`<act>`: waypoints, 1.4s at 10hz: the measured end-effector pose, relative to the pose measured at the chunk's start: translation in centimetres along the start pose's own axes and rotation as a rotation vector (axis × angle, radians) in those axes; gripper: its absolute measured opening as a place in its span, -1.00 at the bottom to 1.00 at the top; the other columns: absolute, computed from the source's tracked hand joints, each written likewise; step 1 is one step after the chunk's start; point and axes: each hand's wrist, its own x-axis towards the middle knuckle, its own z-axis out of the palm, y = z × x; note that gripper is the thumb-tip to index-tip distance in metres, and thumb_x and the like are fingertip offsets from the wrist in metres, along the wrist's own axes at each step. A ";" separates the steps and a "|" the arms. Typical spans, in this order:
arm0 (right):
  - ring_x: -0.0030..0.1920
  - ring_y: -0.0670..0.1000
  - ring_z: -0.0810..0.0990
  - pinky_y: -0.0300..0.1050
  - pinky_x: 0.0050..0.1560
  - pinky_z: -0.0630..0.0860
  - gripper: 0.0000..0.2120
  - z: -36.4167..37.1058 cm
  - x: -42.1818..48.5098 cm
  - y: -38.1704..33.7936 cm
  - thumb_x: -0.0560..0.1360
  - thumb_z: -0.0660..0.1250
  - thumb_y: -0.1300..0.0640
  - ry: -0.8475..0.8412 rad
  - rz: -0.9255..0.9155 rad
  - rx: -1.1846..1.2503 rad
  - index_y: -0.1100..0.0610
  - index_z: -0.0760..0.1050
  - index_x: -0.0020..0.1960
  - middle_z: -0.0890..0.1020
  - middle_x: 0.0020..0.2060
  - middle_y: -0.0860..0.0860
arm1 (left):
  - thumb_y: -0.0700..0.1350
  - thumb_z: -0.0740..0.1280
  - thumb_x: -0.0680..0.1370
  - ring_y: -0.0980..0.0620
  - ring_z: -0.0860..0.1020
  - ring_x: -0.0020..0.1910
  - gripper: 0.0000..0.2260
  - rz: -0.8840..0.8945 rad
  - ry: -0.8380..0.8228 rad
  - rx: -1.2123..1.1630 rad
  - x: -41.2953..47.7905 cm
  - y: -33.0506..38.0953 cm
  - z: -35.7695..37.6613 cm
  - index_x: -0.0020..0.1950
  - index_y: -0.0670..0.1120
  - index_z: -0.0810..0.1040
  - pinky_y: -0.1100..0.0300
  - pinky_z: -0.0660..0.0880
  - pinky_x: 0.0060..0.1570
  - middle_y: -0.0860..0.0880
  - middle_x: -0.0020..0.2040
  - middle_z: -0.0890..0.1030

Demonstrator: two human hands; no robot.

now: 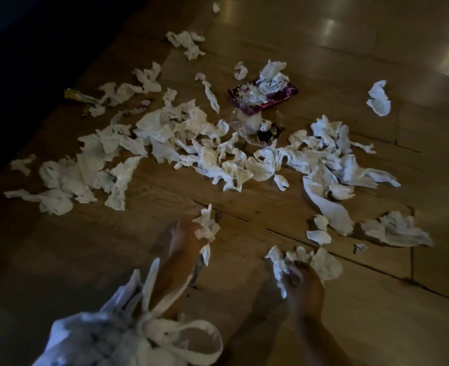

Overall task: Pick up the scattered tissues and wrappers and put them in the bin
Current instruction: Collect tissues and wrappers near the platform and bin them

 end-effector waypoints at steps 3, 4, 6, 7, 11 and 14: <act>-0.18 -0.06 0.55 -0.22 -0.16 0.46 -0.84 0.3 -2.2 -5.2 0.46 0.38 0.17 -0.242 0.189 0.386 0.06 0.57 0.03 0.64 -0.10 0.03 | -0.04 0.31 0.54 -0.04 0.51 0.22 -0.68 -0.098 -0.053 -0.240 -4.6 -1.8 -2.3 0.25 -0.15 0.50 0.21 0.39 0.18 -0.09 0.21 0.55; -0.24 -0.12 0.55 -0.28 -0.25 0.44 -0.90 -0.8 -3.9 -9.2 0.46 0.38 0.19 -0.304 0.102 0.459 0.06 0.55 -0.04 0.60 -0.22 -0.06 | -0.06 0.39 0.48 0.00 0.55 0.12 -0.65 -0.101 0.017 -0.288 -8.3 -3.1 -5.8 0.24 -0.14 0.52 0.26 0.43 0.01 -0.08 0.14 0.60; -0.12 0.00 0.58 -0.29 -0.22 0.46 -0.79 -0.6 -9.9 -16.9 0.41 0.43 0.23 -0.368 -0.041 0.449 0.21 0.60 0.04 0.63 -0.09 0.08 | -0.05 0.40 0.46 0.14 0.54 -0.16 -0.76 -0.113 0.185 -0.438 -17.3 -7.7 -13.4 0.10 -0.07 0.58 0.33 0.46 -0.22 0.08 -0.19 0.56; -0.08 0.01 0.60 -0.06 -0.05 0.56 -0.82 -0.1 -15.0 -21.0 0.40 0.43 0.24 -0.529 -0.104 0.479 0.14 0.59 0.00 0.64 -0.07 0.08 | -0.06 0.42 0.45 0.06 0.61 -0.13 -0.81 -0.167 0.278 -0.592 -22.9 -11.3 -16.8 0.03 -0.04 0.60 0.17 0.58 -0.11 0.01 -0.14 0.63; -0.03 0.00 0.55 -0.15 -0.01 0.52 -0.81 4.6 -37.8 -33.1 0.39 0.44 0.24 -1.047 -0.445 0.391 0.10 0.51 -0.03 0.59 -0.08 0.01 | -0.14 0.46 0.41 0.03 0.60 -0.21 -0.87 -0.213 0.755 -0.819 -42.1 -25.3 -24.8 -0.07 -0.06 0.60 0.31 0.52 -0.32 -0.12 -0.10 0.64; -0.25 -0.12 0.55 -0.29 -0.28 0.51 -0.74 7.4 -51.8 -38.9 0.43 0.40 0.26 -1.286 -0.503 0.355 0.20 0.51 0.11 0.60 -0.13 0.00 | -0.14 0.48 0.40 0.04 0.51 -0.33 -0.82 -0.406 1.056 -0.995 -50.3 -35.4 -27.8 -0.02 -0.13 0.63 0.33 0.41 -0.45 -0.08 -0.26 0.59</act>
